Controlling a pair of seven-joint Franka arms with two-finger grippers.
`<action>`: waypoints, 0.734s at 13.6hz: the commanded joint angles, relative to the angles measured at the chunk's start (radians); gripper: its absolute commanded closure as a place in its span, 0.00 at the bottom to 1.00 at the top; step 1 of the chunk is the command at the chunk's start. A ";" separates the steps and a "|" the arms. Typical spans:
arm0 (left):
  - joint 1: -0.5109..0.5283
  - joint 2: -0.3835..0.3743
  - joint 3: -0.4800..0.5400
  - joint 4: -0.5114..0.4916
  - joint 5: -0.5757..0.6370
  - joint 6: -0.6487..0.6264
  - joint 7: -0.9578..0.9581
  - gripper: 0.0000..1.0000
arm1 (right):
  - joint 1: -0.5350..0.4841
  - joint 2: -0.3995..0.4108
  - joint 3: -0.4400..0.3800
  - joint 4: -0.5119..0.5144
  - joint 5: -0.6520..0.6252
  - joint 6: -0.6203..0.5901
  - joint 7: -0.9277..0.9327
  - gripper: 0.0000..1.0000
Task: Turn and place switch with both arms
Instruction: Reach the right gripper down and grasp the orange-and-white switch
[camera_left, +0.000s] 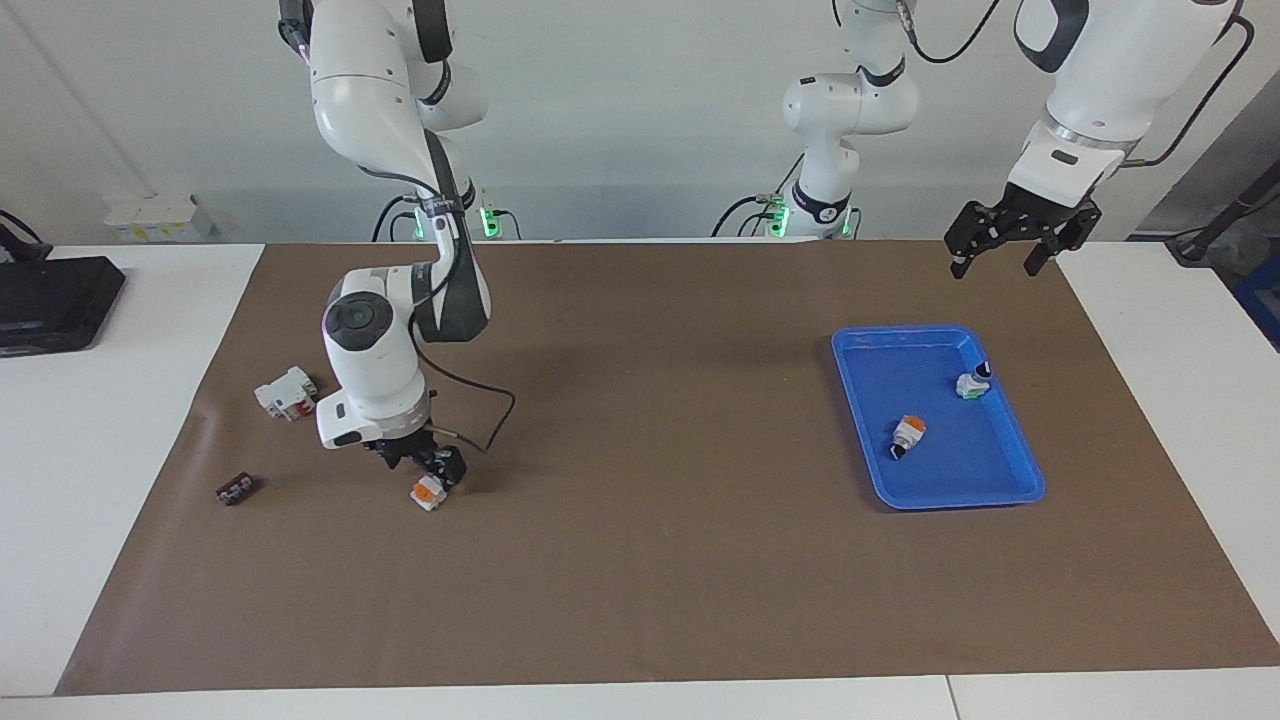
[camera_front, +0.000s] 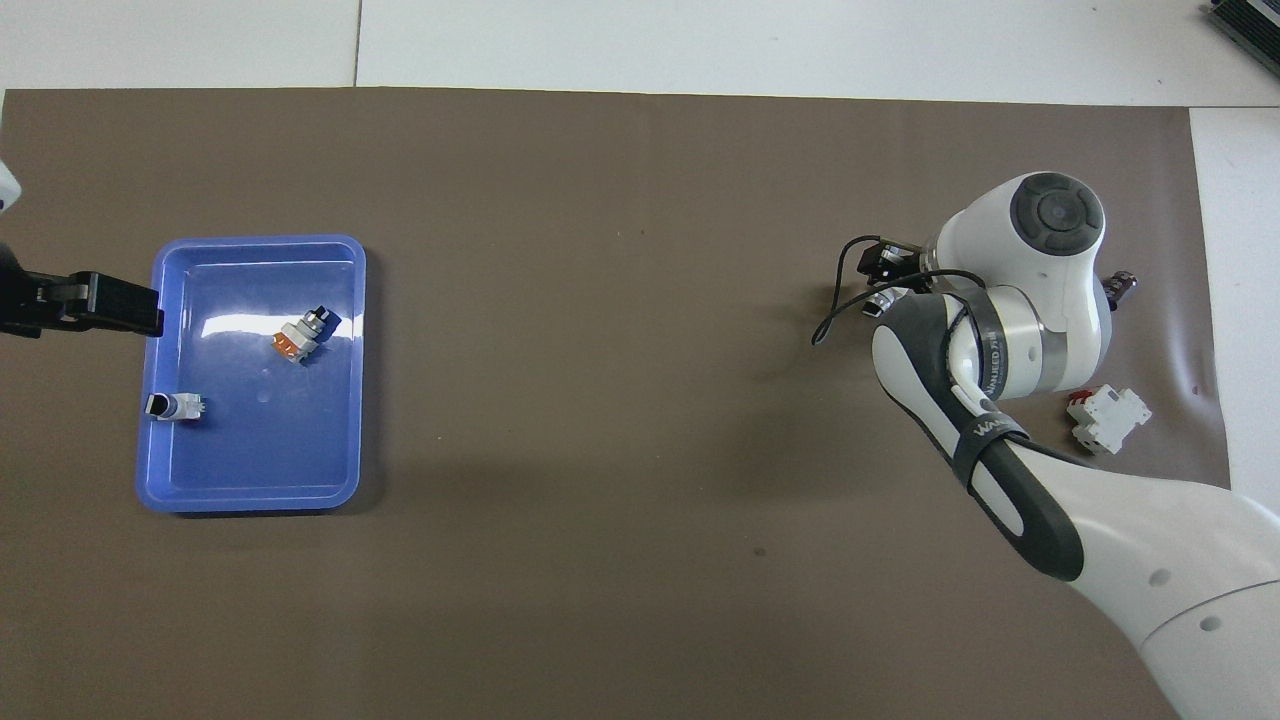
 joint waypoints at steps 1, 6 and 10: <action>0.003 -0.024 0.000 -0.025 0.009 -0.002 0.003 0.00 | -0.016 0.028 0.004 0.008 0.062 0.044 0.024 0.00; 0.003 -0.024 0.000 -0.025 0.009 -0.002 0.003 0.00 | -0.019 0.037 0.004 0.008 0.074 0.047 0.022 0.07; 0.003 -0.024 0.000 -0.025 0.009 -0.002 0.003 0.00 | -0.021 0.040 0.004 0.002 0.074 0.042 0.016 0.24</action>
